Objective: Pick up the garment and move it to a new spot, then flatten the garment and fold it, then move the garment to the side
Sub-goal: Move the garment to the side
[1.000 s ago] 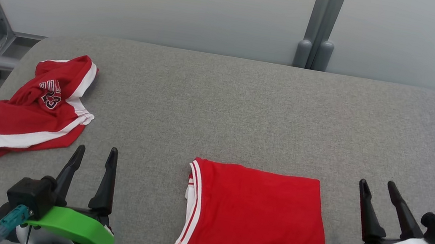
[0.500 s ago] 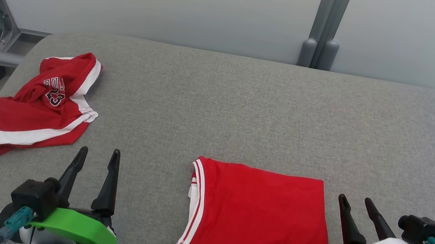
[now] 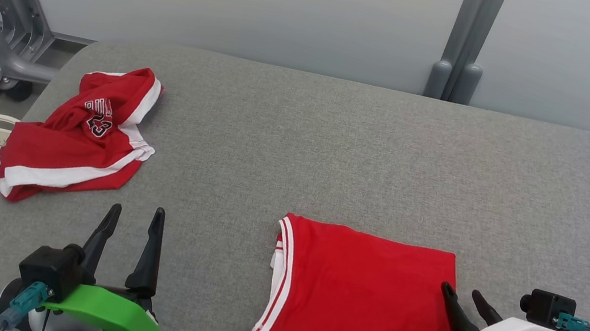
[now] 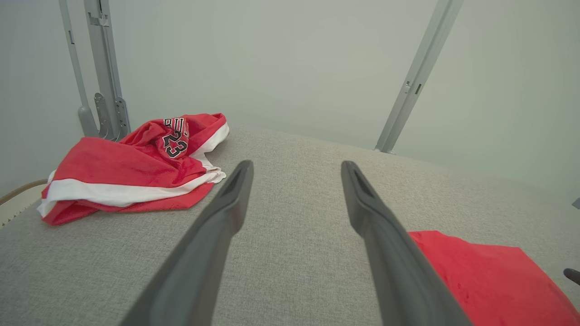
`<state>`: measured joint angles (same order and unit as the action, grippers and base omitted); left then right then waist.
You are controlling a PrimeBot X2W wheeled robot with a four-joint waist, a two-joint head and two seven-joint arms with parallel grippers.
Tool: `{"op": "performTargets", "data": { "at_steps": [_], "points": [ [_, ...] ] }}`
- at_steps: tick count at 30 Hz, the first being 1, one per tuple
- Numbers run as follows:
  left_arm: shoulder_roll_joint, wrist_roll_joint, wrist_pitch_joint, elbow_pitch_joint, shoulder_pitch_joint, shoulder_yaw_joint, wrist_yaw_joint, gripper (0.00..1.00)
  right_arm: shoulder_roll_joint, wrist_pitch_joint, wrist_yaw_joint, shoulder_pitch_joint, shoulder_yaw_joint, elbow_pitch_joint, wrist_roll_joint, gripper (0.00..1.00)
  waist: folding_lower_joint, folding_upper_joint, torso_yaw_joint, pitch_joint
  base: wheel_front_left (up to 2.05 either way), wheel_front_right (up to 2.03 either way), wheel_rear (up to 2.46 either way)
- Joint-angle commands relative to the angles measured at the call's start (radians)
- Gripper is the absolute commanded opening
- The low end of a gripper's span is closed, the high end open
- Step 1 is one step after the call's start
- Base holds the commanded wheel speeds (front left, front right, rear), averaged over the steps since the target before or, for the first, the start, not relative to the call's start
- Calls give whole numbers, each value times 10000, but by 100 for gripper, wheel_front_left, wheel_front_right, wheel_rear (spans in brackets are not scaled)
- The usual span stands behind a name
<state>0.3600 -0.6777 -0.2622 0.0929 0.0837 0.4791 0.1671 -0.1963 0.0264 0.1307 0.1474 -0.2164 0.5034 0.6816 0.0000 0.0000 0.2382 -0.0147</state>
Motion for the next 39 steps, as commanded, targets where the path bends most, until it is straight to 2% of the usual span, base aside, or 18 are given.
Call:
{"op": "performTargets", "data": {
  "at_steps": [1, 7, 15, 17, 18, 29, 39],
  "points": [
    [0, 54, -33, -4, 48, -31, -46, 100, -51, 32, 1, 120, -16, 173, 36, 100, 0, 0, 60, 16, 0, 0, 0],
    [76, 42, 1, 22, 93, -9, -33, 100, 145, -81, 3, 421, 206, 1225, 399, 100, 0, 0, 198, 25, 0, 0, 0],
    [113, 13, 14, 38, 141, 15, -18, 100, 374, -799, 1, 648, -103, 1902, 1008, 100, 0, 0, 266, 57, 0, 0, 0],
    [121, 24, 19, 34, 165, 23, 2, 100, 442, -848, 1, 714, -123, 2026, 1203, 30, 0, 0, 280, 74, 0, 0, 0],
    [125, 28, 18, 30, 175, 26, 8, 100, 444, -826, 1, 757, -160, 2049, 1262, 0, 0, 0, 287, 80, 0, 0, 0],
    [153, 30, 7, -38, 129, 12, 81, 100, 60, 2, 1, 1103, -733, 1677, 1626, 0, 0, 0, 154, 95, 0, 0, 0],
    [18, 187, -16, -186, 150, 109, 14, 100, -634, 489, 1, 1688, -1164, 1158, 1484, 0, 0, 0, -846, 143, 0, 0, 0]
  ]
}}
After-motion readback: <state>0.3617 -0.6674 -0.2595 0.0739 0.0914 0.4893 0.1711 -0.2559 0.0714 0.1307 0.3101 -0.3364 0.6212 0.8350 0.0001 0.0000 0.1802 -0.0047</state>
